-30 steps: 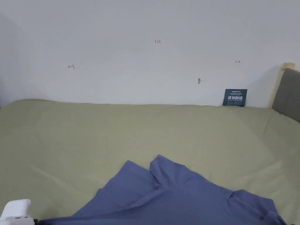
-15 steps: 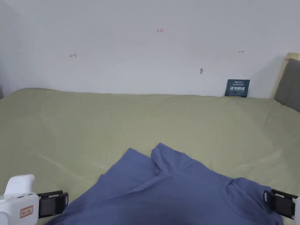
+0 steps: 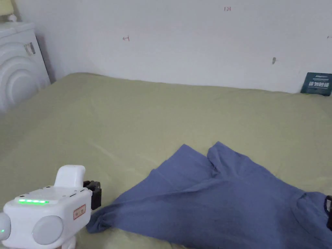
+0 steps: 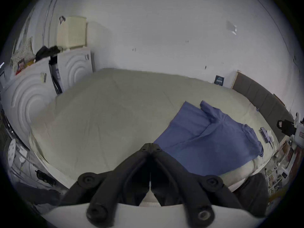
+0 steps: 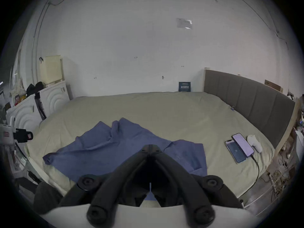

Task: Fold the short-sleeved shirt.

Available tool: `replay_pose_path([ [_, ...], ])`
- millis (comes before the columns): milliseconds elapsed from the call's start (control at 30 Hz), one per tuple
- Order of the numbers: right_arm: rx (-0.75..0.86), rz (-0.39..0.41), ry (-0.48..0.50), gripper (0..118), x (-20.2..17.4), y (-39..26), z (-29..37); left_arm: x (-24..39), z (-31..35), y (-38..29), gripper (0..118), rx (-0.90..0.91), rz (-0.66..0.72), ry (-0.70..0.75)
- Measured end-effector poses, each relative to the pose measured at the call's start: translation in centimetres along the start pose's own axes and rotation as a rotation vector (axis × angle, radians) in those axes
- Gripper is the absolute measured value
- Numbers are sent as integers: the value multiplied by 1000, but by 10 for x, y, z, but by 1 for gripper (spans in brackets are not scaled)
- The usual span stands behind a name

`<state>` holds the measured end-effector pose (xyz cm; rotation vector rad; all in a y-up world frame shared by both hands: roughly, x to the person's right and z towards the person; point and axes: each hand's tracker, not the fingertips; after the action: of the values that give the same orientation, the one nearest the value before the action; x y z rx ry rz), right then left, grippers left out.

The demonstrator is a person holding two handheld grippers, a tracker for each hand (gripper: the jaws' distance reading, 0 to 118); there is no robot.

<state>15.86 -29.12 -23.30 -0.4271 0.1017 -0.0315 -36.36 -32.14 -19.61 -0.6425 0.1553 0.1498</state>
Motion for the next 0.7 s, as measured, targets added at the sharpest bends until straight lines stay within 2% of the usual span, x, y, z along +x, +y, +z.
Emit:
replay_pose_path([
  [100, -32, -8, 33, 1, -5, -2, -7, -18, -24, -9, 1, -141, 65, -74],
  [133, -36, 2, 31, 1, -7, -5, -9, -23, -31, -14, 8, -151, 88, -72],
  [167, -41, 16, 23, 1, -8, -6, -12, -27, -40, -17, 26, -173, 91, -72],
  [267, -80, 7, 41, 1, -10, -12, -21, -35, -70, -27, 60, -299, 70, -56],
  [300, -92, 7, 45, 1, -11, -14, -24, -37, -80, -31, 102, -324, 62, -43],
  [333, -104, 16, 47, 1, -13, -15, -27, -38, -87, -35, 118, -334, 48, -23],
  [500, -149, 55, 49, 1, -14, -24, -43, -40, -118, -42, 117, -398, 57, 14],
  [567, -170, 67, 50, 1, -13, -27, -49, -38, -117, -42, 112, -394, 63, 19],
  [633, -184, 71, 52, 1, -12, -28, -55, -33, -112, -40, 91, -381, 12, 53],
  [667, -191, 71, 53, 1, -11, -29, -58, -31, -107, -39, 77, -377, -24, 49],
  [700, -194, 73, 53, 1, -10, -29, -61, -32, -102, -37, 53, -374, -25, 34],
])
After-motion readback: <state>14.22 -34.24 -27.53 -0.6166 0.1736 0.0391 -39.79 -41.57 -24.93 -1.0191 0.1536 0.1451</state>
